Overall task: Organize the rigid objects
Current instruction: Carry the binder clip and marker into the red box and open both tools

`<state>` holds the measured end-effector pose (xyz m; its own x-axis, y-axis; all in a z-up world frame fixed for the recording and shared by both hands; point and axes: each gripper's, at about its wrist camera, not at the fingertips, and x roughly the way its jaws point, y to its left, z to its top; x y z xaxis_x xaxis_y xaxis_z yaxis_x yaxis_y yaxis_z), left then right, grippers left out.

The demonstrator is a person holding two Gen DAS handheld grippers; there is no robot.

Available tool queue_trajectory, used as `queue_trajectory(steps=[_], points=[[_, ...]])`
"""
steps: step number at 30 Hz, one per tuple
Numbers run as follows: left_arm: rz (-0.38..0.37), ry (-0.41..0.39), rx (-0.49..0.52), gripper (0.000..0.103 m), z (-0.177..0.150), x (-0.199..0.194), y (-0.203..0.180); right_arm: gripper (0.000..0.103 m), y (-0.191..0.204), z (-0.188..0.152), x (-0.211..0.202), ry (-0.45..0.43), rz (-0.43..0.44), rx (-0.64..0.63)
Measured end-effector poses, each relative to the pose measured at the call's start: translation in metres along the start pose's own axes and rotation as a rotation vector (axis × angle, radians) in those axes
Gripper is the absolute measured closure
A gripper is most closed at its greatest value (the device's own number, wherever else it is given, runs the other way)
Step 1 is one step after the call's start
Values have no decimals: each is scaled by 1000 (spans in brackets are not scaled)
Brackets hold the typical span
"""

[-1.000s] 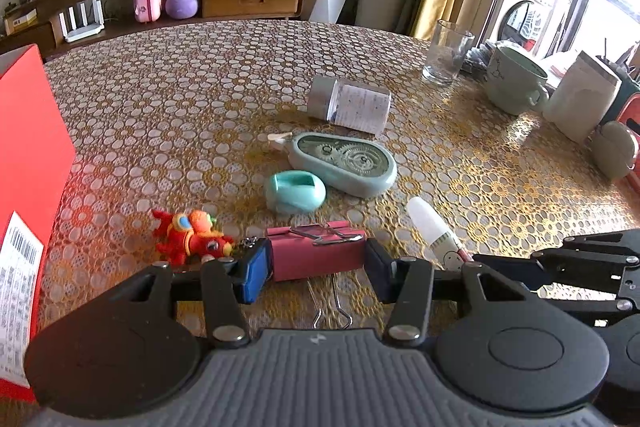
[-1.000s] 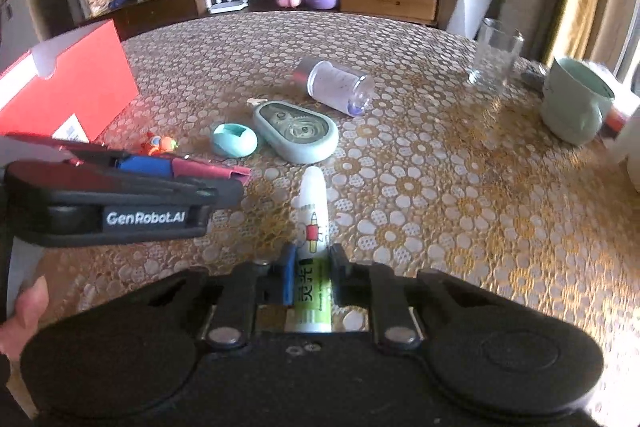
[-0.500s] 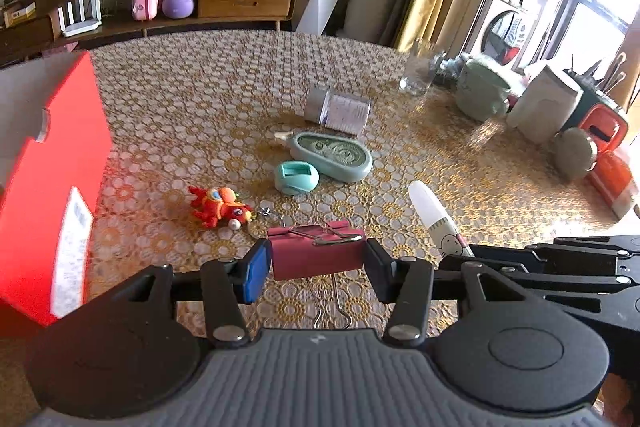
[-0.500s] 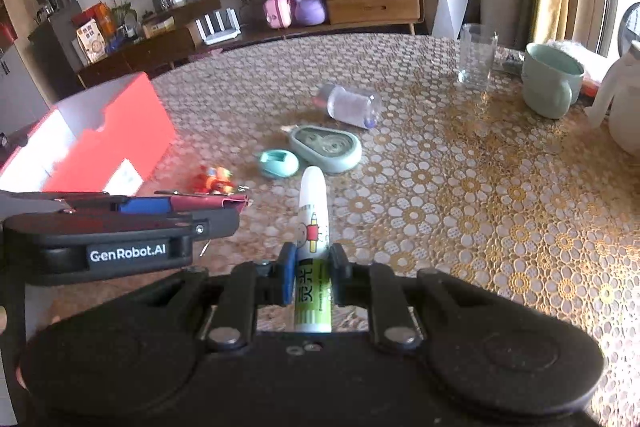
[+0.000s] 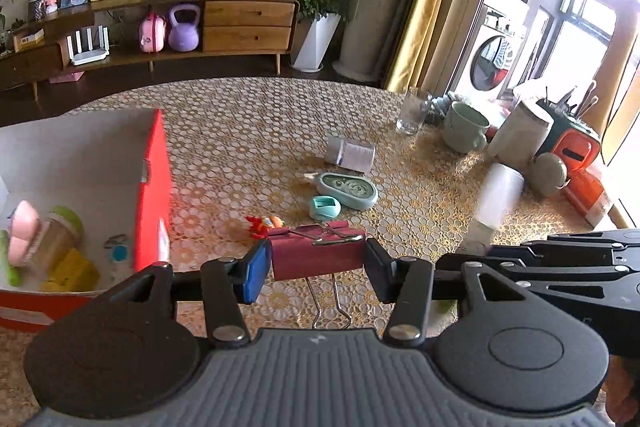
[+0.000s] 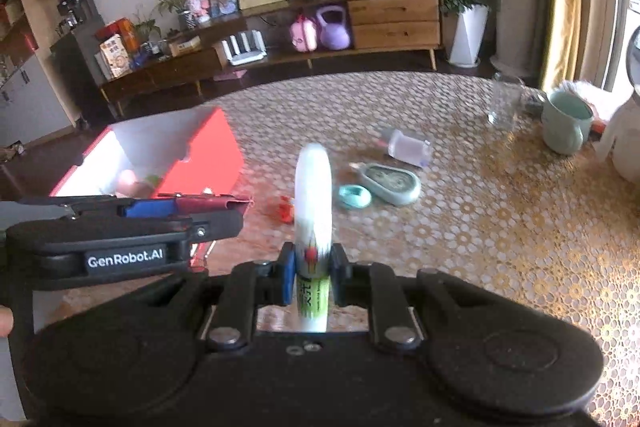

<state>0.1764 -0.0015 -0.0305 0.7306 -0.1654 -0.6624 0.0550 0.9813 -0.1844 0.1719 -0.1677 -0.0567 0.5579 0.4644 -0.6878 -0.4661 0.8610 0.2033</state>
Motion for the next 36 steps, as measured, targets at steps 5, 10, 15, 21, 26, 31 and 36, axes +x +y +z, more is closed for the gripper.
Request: queue_trajectory(steps=[5, 10, 15, 21, 26, 31, 36], points=[[8, -27, -2, 53, 1, -21, 18, 87, 27, 8, -3, -23, 17, -31], [27, -47, -16, 53, 5, -40, 43, 87, 55, 20, -1, -41, 39, -66], [74, -79, -30, 53, 14, -57, 77, 87, 81, 32, 7, -49, 66, -96], [135, -95, -66, 53, 21, -70, 121, 87, 114, 50, 25, -41, 104, -140], [183, -83, -97, 53, 24, -75, 160, 87, 141, 62, 43, -35, 130, -174], [236, -67, -117, 53, 25, -71, 196, 87, 163, 70, 66, -8, 156, -194], [293, -26, -145, 53, 26, -57, 235, 87, 184, 67, 102, 53, 151, -235]])
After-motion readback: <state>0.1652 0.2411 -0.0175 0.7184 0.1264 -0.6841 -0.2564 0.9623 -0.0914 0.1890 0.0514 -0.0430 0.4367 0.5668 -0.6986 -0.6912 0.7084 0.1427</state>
